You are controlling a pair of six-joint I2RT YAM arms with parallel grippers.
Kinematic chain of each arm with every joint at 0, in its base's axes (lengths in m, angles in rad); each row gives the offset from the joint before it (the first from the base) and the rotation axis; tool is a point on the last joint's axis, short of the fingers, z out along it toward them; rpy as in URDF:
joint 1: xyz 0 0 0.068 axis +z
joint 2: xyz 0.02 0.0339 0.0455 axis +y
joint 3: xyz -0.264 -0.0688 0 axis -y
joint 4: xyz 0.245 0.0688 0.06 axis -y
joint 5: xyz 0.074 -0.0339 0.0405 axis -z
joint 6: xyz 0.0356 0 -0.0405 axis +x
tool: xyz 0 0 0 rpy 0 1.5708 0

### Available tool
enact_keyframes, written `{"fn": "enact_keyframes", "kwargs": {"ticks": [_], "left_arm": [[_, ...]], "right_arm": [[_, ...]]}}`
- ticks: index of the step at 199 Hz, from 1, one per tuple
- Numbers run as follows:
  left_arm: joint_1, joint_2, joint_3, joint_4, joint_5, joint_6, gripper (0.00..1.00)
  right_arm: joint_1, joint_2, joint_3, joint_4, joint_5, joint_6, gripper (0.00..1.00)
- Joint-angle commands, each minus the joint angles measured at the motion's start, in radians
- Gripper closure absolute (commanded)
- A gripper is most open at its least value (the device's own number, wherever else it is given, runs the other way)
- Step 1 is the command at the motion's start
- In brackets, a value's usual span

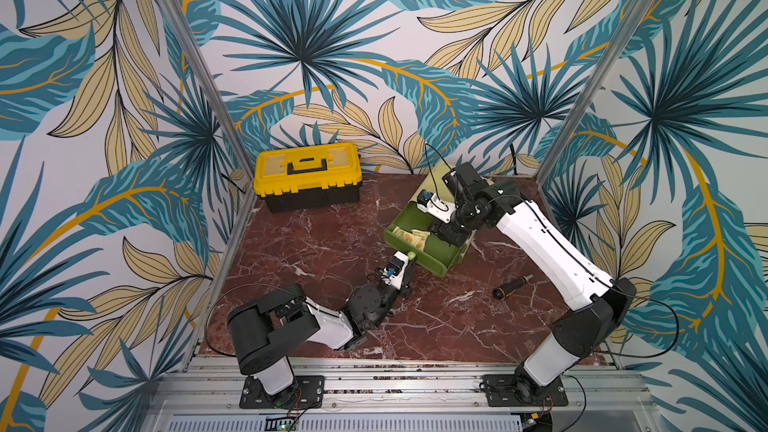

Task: Take the cookies out of the drawer
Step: Place the cookie at the center of the board.

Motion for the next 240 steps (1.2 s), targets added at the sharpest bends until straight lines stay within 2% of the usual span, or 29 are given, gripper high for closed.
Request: {"fn": "enact_keyframes", "kwargs": {"ticks": [1, 45, 102, 135, 155, 194, 240], "left_arm": [[0.0, 0.008, 0.016, 0.021, -0.038, 0.021, 0.95], [-0.006, 0.01, 0.018, 0.02, -0.046, 0.021, 0.95], [-0.009, 0.017, 0.02, 0.02, -0.053, 0.017, 0.95], [-0.012, 0.019, 0.023, 0.013, -0.054, 0.015, 0.95], [-0.012, 0.022, 0.025, 0.009, -0.053, 0.013, 0.95], [-0.017, 0.011, 0.019, 0.002, -0.067, 0.013, 0.95], [-0.016, 0.014, 0.022, -0.002, -0.066, 0.014, 0.94]], "right_arm": [[0.004, -0.075, 0.0, -0.003, -0.005, 0.111, 0.61], [0.004, -0.25, -0.126, -0.018, 0.024, 0.33, 0.61], [0.005, -0.488, -0.407, -0.101, 0.182, 0.729, 0.62], [0.018, -0.556, -0.594, -0.093, 0.131, 0.975, 0.63], [0.03, -0.576, -0.73, -0.021, 0.123, 1.067, 0.63], [0.035, -0.601, -0.975, 0.232, 0.078, 1.199, 0.63], [0.036, -0.502, -1.097, 0.418, 0.063, 1.253, 0.63]]}}
